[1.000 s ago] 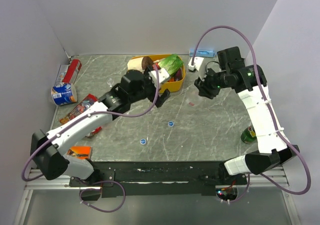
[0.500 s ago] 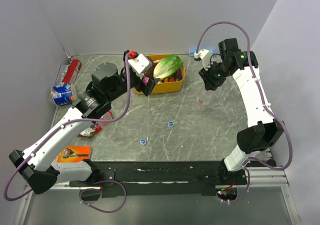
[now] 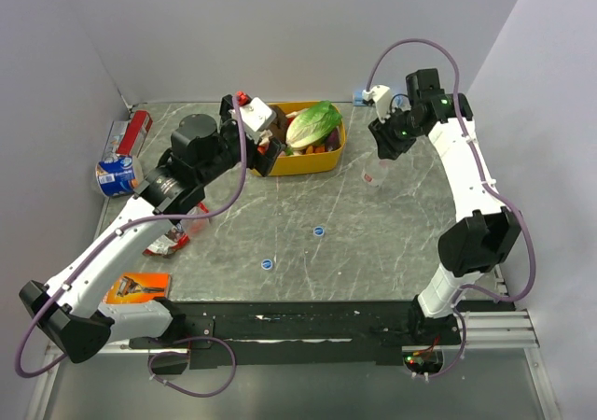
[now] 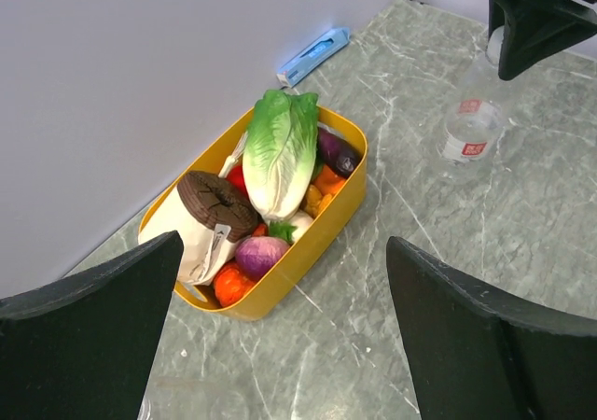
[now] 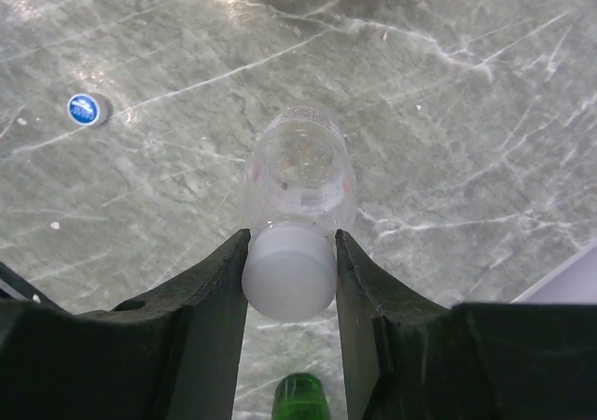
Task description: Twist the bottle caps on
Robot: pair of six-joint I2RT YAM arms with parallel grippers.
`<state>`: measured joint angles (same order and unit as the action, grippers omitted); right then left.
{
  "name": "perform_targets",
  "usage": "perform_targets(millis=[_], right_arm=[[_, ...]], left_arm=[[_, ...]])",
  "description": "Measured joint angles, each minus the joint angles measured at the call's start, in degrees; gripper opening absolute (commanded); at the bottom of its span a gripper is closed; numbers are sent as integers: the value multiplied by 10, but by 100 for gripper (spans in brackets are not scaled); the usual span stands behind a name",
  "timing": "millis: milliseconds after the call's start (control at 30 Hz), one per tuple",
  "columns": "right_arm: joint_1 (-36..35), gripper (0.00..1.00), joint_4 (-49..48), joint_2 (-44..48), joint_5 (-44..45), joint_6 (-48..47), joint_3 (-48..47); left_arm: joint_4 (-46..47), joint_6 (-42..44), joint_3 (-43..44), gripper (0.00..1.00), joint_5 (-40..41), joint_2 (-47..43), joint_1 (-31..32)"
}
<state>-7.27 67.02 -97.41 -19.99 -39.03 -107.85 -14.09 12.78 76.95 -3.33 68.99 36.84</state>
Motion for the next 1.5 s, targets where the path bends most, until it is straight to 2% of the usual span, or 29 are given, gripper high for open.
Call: perform_targets(millis=[500,933,1367,1467,1500], right_arm=[[0,28,-10,-24,0,7,10],[0,51,-11,-44,10,7,11],[0,60,-24,-67,16,19,11],[0,64,-27,-72,18,20,11],[0,69,-28,-73,18,20,11]], left_arm=[[-4,0,-11,96,0,1,-13],[-3,0,-23,96,-3,1,-16],[-4,0,-27,96,-9,1,-21],[-4,0,-27,96,-9,1,-22],[-4,0,-27,96,-9,1,-22]])
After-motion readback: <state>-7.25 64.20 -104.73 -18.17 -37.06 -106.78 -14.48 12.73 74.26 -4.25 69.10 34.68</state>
